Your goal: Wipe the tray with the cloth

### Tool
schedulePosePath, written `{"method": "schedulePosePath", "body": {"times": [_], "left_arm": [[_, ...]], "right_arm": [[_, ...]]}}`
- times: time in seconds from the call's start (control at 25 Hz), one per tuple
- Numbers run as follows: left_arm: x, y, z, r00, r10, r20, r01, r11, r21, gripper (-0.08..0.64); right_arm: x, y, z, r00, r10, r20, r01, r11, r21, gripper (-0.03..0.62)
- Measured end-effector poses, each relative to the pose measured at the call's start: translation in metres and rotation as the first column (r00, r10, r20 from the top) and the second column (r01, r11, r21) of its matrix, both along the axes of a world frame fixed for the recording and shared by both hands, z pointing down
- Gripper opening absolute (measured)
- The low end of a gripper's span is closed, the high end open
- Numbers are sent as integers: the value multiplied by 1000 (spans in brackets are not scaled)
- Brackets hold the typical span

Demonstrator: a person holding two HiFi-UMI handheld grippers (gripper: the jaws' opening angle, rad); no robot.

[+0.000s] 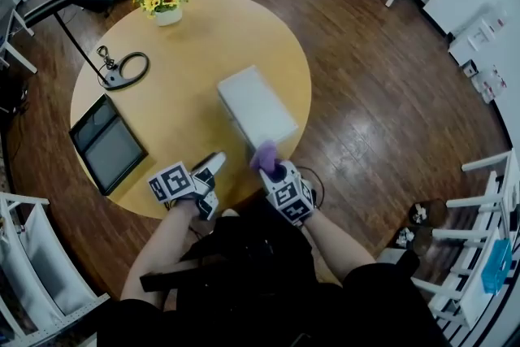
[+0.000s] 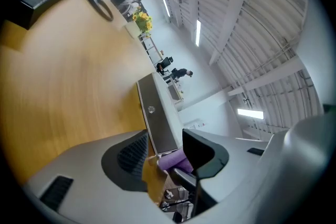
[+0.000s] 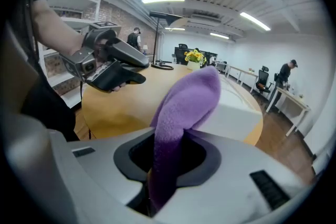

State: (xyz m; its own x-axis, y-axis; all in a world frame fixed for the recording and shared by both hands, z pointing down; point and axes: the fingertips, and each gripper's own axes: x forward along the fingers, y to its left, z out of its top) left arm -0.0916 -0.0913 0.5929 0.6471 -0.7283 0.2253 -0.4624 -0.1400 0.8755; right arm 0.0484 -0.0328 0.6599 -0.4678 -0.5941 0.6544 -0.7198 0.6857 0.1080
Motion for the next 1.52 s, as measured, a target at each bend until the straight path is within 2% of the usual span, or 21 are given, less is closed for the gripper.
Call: {"method": "schedulePosePath", "body": {"times": [0.04, 0.12, 0.24, 0.28, 0.36, 0.52, 0.6, 0.64, 0.72, 0.76, 0.8, 0.88, 0.96, 1.04, 1.24, 1.52], "left_arm": [[-1, 0, 0, 1000, -4, -1, 4, 1000, 2, 187], [-3, 0, -1, 1000, -9, -5, 9, 1000, 7, 187], [-7, -1, -3, 1000, -13, 3, 13, 1000, 12, 187], [-9, -1, -3, 1000, -15, 7, 15, 1000, 12, 187], [-12, -1, -3, 1000, -18, 14, 18, 1000, 9, 187], [-12, -3, -5, 1000, -20, 24, 20, 1000, 8, 187], [-8, -4, -6, 999, -19, 28, 18, 1000, 14, 187], [-6, -5, -7, 999, -16, 32, 15, 1000, 17, 187], [-2, -6, -6, 999, -6, 44, 5, 1000, 19, 187], [0, -5, -5, 999, 0, 49, -1, 1000, 17, 187], [2, -5, -3, 999, 7, 53, -8, 1000, 14, 187], [4, -4, 0, 998, 15, 55, -16, 1000, 6, 187], [5, -4, 5, 999, 12, 53, -12, 1000, -4, 187], [6, -4, 9, 999, 2, 49, -1, 1000, -16, 187], [15, -7, 14, 999, -21, 33, 23, 999, -34, 187], [8, -25, 9, 996, -91, 25, 91, 995, -26, 187]], "right_arm": [[9, -2, -5, 1000, 18, 11, -18, 1000, 14, 84], [43, -15, -11, 987, 145, 73, -145, 989, 5, 84], [110, -48, -9, 920, 369, 136, -364, 930, -58, 84], [126, -58, -11, 905, 404, 134, -400, 915, -56, 84], [142, -77, -24, 906, 409, 111, -411, 912, -6, 84], [138, -112, -74, 941, 327, 91, -338, 930, 147, 84], [122, -122, -93, 959, 267, 92, -280, 943, 180, 84], [106, -121, -98, 973, 211, 91, -224, 959, 174, 84], [58, -105, -97, 997, 39, 71, -49, 989, 141, 84], [32, -93, -94, 997, -60, 44, 54, 990, 127, 84], [7, -80, -88, 988, -157, 5, 156, 982, 111, 84], [-29, -59, -73, 944, -317, -89, 322, 945, 56, 84], [-41, -52, -58, 906, -395, -155, 397, 918, -18, 84], [-38, -55, -55, 899, -408, -159, 403, 913, -64, 84], [2, -73, -50, 925, -357, -128, 342, 932, -122, 84], [62, -102, -48, 942, -290, -168, 274, 955, -109, 84]]}}
